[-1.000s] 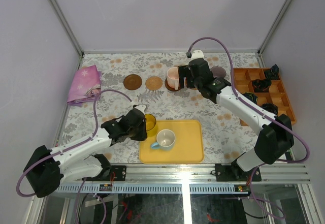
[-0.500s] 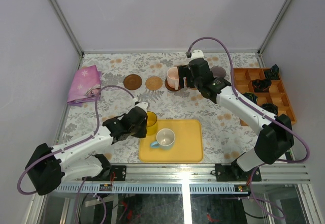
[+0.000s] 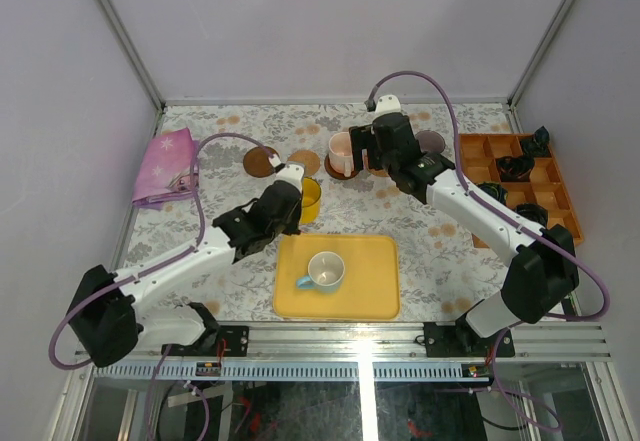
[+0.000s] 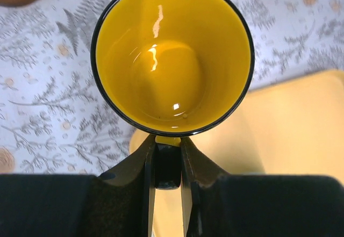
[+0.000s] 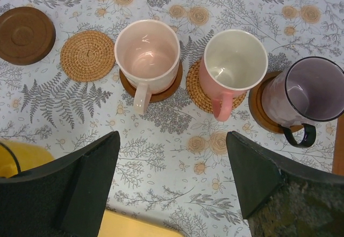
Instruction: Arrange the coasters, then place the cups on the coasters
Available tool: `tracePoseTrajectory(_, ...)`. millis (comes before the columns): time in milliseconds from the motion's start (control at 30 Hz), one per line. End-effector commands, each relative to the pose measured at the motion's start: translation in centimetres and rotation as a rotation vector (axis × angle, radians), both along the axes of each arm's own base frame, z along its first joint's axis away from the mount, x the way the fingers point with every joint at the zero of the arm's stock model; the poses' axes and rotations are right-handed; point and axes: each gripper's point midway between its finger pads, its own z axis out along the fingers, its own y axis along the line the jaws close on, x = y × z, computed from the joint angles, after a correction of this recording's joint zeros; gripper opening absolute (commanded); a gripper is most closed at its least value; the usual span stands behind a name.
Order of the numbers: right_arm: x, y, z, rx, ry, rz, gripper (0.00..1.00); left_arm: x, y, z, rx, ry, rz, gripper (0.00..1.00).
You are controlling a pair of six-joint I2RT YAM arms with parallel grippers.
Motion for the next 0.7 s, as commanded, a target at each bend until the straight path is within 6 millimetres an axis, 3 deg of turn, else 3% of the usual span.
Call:
tracePoseTrajectory(0,1.4,-0.3,1.8,0.008,-0.078,-0.024,0.87,6.6,-0.1,5.0,-0.102,-0.225,0.115,0.0)
tracePoseTrajectory(133,2.0,-0.9,1.9,0.003,-0.094,-0.034,0.86,10.9,1.1,4.5,-0.133,-0.265,0.184,0.0)
tracePoseTrajectory(300,2.7,-1.7,1.9,0.007,-0.121,-0.053,0.85,16.0,1.8,5.4,-0.157,-0.342,0.246,0.0)
tracePoseTrajectory(667,4.6,-2.0,0.9,0.012,-0.152,-0.059,0.84,22.7,1.2,5.1,-0.17,-0.446,0.237,0.0)
